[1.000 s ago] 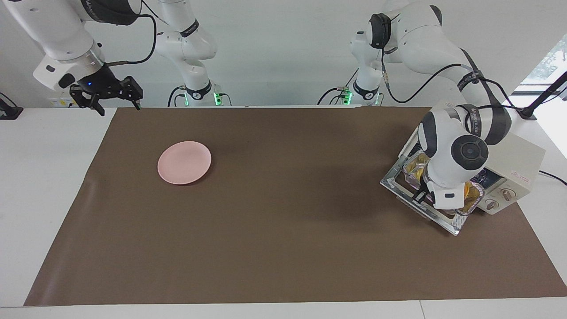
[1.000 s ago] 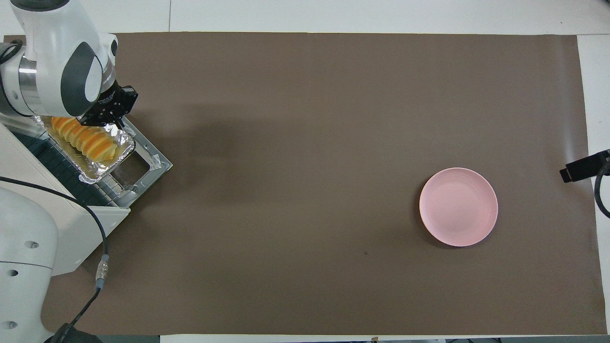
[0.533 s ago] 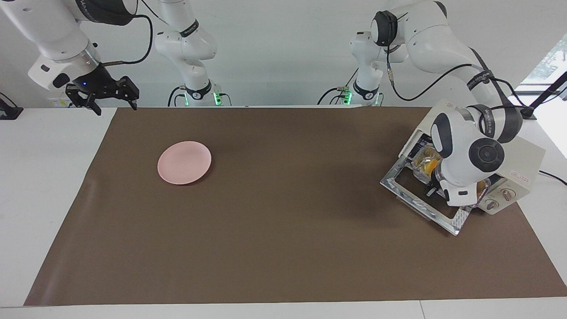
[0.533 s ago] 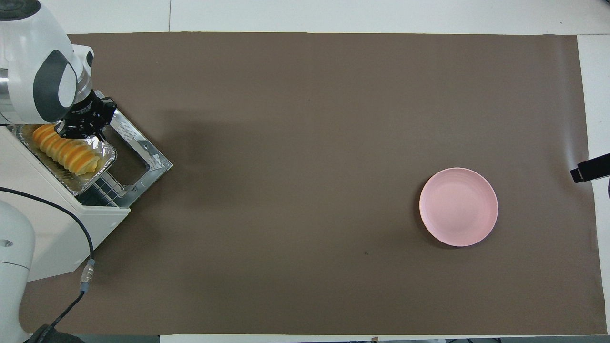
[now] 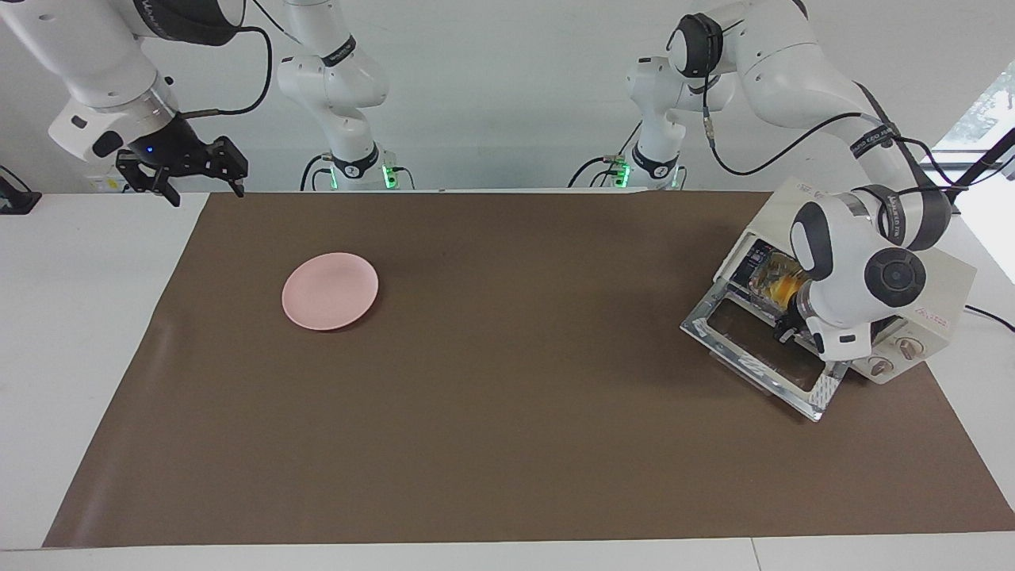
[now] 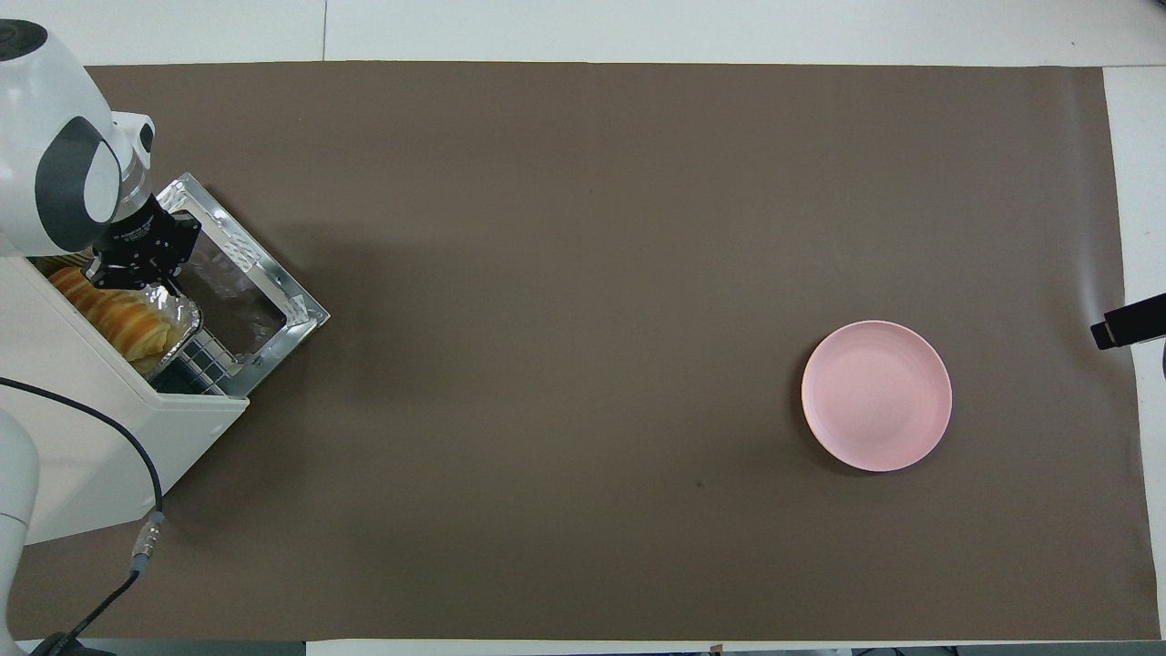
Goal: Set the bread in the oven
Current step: 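Push the foil tray into the oven opening with the left gripper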
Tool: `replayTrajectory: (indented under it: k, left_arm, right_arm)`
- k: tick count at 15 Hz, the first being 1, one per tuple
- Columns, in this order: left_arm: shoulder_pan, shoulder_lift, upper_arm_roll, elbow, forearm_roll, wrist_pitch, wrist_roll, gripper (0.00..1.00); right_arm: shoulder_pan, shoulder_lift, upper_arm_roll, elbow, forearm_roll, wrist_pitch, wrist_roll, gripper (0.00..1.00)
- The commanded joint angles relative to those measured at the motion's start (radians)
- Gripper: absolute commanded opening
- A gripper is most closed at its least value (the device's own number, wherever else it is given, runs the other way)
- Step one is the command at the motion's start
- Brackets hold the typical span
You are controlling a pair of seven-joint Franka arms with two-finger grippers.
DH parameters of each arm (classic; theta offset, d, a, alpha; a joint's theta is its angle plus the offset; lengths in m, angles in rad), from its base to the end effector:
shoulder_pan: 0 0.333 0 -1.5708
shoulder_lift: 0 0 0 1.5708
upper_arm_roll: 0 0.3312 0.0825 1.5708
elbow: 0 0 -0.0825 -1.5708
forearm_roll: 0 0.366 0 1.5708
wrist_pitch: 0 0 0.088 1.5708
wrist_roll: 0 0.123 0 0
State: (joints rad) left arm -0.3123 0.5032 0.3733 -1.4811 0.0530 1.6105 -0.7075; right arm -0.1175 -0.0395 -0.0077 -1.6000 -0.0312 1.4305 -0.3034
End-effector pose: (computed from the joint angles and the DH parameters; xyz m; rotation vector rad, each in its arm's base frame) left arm 0.6361 0.0088 0.3845 -2.5989 -1.0159 0.3503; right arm 0.5013 -0.0674 0.6202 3.1200 0.2751 -0.2095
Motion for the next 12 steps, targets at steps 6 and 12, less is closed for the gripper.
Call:
replayTrajectory:
  k: [6,12]
  left_arm:
    - [-0.022,-0.083,0.001,-0.131,0.030,0.020,0.000,0.00]
    - [-0.021,-0.095,0.001,-0.160,0.031,0.040,0.007,0.00]
  right_arm:
    - [-0.019,-0.022,0.008,-0.025,0.010,0.001,-0.008,1.00]
    - [-0.018,-0.023,0.008,-0.025,0.010,0.001,-0.008,1.00]
